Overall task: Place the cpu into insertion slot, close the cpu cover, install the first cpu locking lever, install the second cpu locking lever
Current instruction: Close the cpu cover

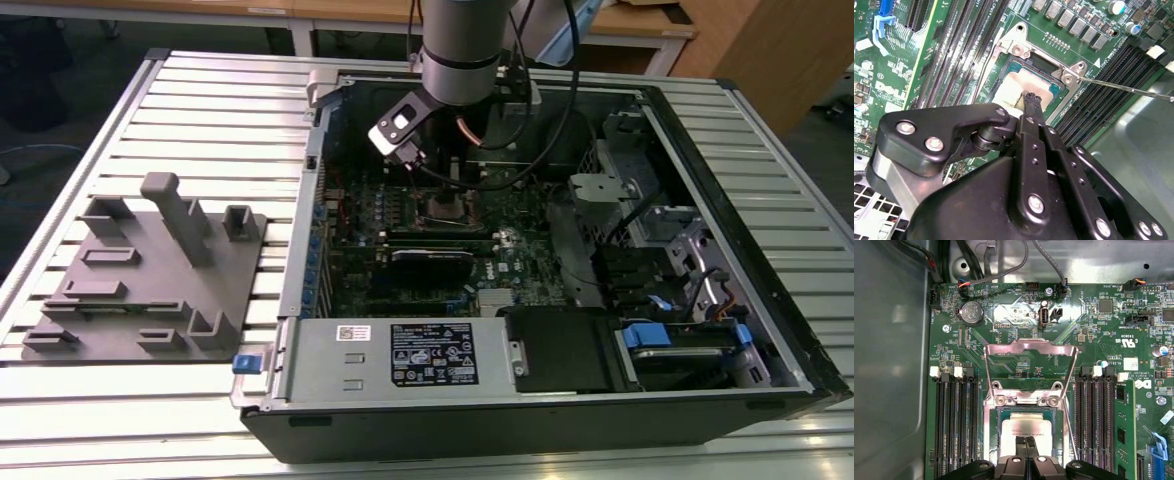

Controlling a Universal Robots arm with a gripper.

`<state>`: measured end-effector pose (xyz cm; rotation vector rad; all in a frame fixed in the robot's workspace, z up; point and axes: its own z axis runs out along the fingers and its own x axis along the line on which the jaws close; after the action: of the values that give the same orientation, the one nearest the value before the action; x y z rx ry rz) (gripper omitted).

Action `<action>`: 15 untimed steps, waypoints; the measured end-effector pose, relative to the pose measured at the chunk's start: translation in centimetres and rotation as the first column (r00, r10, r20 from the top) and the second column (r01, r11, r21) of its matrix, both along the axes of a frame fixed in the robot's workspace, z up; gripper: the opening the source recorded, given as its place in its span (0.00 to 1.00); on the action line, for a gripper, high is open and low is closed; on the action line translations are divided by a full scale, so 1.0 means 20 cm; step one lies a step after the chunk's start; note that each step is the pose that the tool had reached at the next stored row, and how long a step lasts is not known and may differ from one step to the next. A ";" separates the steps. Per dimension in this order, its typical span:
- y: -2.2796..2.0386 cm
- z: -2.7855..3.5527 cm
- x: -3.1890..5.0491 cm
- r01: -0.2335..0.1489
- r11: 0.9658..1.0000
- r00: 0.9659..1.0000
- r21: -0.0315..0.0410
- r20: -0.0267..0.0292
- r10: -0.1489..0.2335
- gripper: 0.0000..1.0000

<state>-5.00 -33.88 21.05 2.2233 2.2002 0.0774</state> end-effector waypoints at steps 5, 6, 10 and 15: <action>0.000 0.000 0.000 0.000 1.000 1.000 0.000 -0.003 0.000 0.11; 0.000 0.000 0.000 0.000 1.000 1.000 0.000 -0.004 0.000 0.11; 0.000 0.000 0.000 0.000 1.000 1.000 0.000 -0.006 0.000 0.11; 0.000 0.008 0.000 0.000 1.000 1.000 0.000 -0.008 0.000 0.11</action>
<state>-5.00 -33.88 21.20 2.2274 2.2040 0.0688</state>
